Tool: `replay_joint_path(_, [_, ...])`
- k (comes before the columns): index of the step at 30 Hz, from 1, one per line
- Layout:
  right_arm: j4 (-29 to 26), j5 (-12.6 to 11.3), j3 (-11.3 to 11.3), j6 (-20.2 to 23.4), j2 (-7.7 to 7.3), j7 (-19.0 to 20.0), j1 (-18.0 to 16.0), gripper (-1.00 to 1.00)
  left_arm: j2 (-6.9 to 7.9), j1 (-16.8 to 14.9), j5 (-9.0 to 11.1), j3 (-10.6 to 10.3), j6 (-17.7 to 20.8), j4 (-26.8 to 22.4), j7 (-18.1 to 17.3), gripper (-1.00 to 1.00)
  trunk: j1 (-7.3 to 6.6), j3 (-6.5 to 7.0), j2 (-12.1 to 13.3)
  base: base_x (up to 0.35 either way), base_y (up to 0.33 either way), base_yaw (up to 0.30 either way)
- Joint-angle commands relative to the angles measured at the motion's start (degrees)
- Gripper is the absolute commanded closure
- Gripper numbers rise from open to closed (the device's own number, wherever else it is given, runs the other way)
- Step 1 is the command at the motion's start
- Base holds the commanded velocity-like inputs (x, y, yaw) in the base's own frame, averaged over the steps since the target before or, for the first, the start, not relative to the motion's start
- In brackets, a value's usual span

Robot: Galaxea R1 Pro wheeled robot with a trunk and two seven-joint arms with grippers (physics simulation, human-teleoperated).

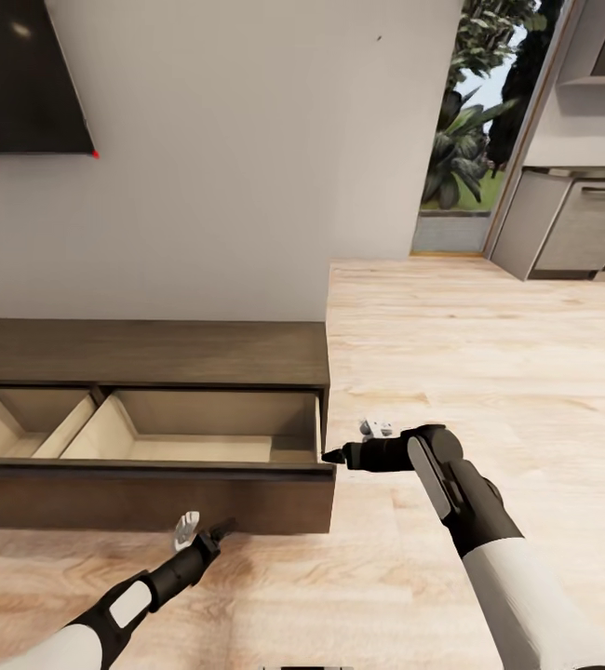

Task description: Place each of the two pumpkins and all three candles from the living room inside a cabinet in the living room (use any cabinet), then make sure every cabinet is closed, and position the cauldron so it is next to a table in the living room.

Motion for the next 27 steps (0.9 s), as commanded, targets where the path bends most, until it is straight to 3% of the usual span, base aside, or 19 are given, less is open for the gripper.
replay_joint_path(1, [0.3,0.1,0.0,0.2,-0.10,0.1,1.3,-1.00,-0.03,0.0,-1.0,0.5,0.7,0.5,-0.1,-1.00,-0.03,0.18,0.0,0.000,0.000,0.000])
replay_joint_path(9, [0.5,0.1,-0.1,0.2,-0.27,-0.1,4.0,-1.00,0.20,0.0,-1.6,0.4,0.7,2.3,-0.1,-1.00,-0.24,1.95,0.1,0.000,0.000,0.000])
replay_joint_path(15, [0.9,0.2,0.0,0.2,-2.46,-0.2,5.2,-1.00,0.40,0.3,-1.9,0.4,0.6,2.7,0.4,-1.00,-0.40,3.13,0.2,0.000,0.000,0.055])
replay_joint_path(19, [1.3,0.2,-0.1,0.2,-2.85,-0.2,6.5,-1.00,0.55,0.3,-1.9,0.4,0.5,2.7,0.4,-1.00,-0.40,2.88,0.2,0.000,0.000,0.149])
replay_joint_path(27, [3.1,0.2,-0.1,0.2,-3.42,-0.2,7.4,-1.00,2.28,0.4,-2.8,0.3,0.4,2.8,1.5,-1.00,-0.40,2.66,0.2,0.000,0.000,0.074])
